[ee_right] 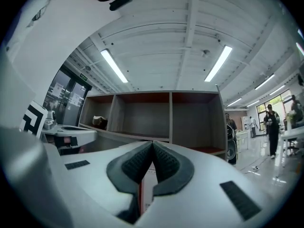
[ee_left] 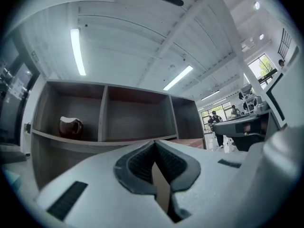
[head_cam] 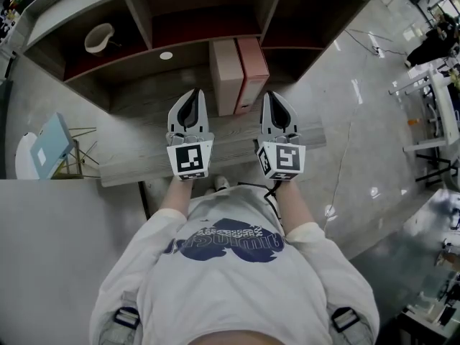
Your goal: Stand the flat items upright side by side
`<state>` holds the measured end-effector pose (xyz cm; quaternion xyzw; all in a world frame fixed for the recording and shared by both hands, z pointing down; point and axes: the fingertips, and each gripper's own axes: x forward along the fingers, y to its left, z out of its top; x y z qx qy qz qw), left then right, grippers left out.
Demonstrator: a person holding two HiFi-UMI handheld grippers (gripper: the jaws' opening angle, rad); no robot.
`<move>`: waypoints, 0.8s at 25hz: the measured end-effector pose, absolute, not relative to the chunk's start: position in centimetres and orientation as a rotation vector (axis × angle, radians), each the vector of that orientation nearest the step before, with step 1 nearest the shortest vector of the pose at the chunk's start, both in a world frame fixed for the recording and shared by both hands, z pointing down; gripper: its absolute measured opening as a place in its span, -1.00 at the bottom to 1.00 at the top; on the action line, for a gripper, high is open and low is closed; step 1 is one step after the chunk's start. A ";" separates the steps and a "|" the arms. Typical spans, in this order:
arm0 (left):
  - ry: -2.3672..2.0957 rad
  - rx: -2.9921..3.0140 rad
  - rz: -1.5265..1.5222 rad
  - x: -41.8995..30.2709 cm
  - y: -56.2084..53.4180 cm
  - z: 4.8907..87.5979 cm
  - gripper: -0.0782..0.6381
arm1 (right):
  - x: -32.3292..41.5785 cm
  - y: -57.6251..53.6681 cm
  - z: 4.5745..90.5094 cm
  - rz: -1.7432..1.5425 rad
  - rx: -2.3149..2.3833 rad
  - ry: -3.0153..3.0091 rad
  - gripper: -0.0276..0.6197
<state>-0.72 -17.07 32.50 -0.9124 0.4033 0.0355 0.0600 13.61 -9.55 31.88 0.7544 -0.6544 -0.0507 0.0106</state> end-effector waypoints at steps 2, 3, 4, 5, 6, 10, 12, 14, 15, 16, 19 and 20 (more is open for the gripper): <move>1.208 -2.760 0.111 -0.6 -16.9 32.3 -0.76 | 13.5 -9.5 31.7 -0.164 2.350 -2.054 -0.91; 1.200 -2.758 0.109 -0.5 -16.8 32.3 -0.76 | 13.4 -9.5 31.7 -0.164 2.343 -2.060 -0.91; 1.193 -2.757 0.106 -0.4 -16.8 32.3 -0.76 | 13.3 -9.6 31.7 -0.165 2.336 -2.059 -0.91; 1.188 -2.757 0.101 -0.3 -16.7 32.3 -0.76 | 13.3 -9.6 31.7 -0.171 2.331 -2.052 -0.92; 1.186 -2.758 0.097 -0.2 -16.7 32.3 -0.76 | 13.2 -9.6 31.7 -0.180 2.326 -2.044 -0.92; 1.186 -2.753 0.088 0.0 -16.9 32.3 -0.76 | 13.0 -9.7 31.2 -0.210 2.318 -2.046 -0.92; 1.188 -2.754 0.094 0.0 -17.1 32.2 -0.76 | 12.9 -9.8 31.0 -0.220 2.317 -2.049 -0.92; 1.188 -2.756 0.094 0.0 -17.0 32.2 -0.76 | 12.9 -9.7 30.9 -0.226 2.317 -2.049 -0.92; 1.187 -2.755 0.091 0.0 -16.9 32.2 -0.76 | 12.9 -9.7 30.9 -0.228 2.317 -2.048 -0.92; 1.185 -2.754 0.089 0.0 -16.9 32.2 -0.76 | 12.9 -9.6 30.9 -0.229 2.319 -2.048 -0.92; 1.188 -2.749 0.086 -0.1 -16.9 32.2 -0.76 | 13.0 -9.6 30.9 -0.230 2.322 -2.046 -0.92; 1.193 -2.748 0.088 -0.2 -16.9 32.1 -0.76 | 13.0 -9.5 30.9 -0.228 2.324 -2.044 -0.92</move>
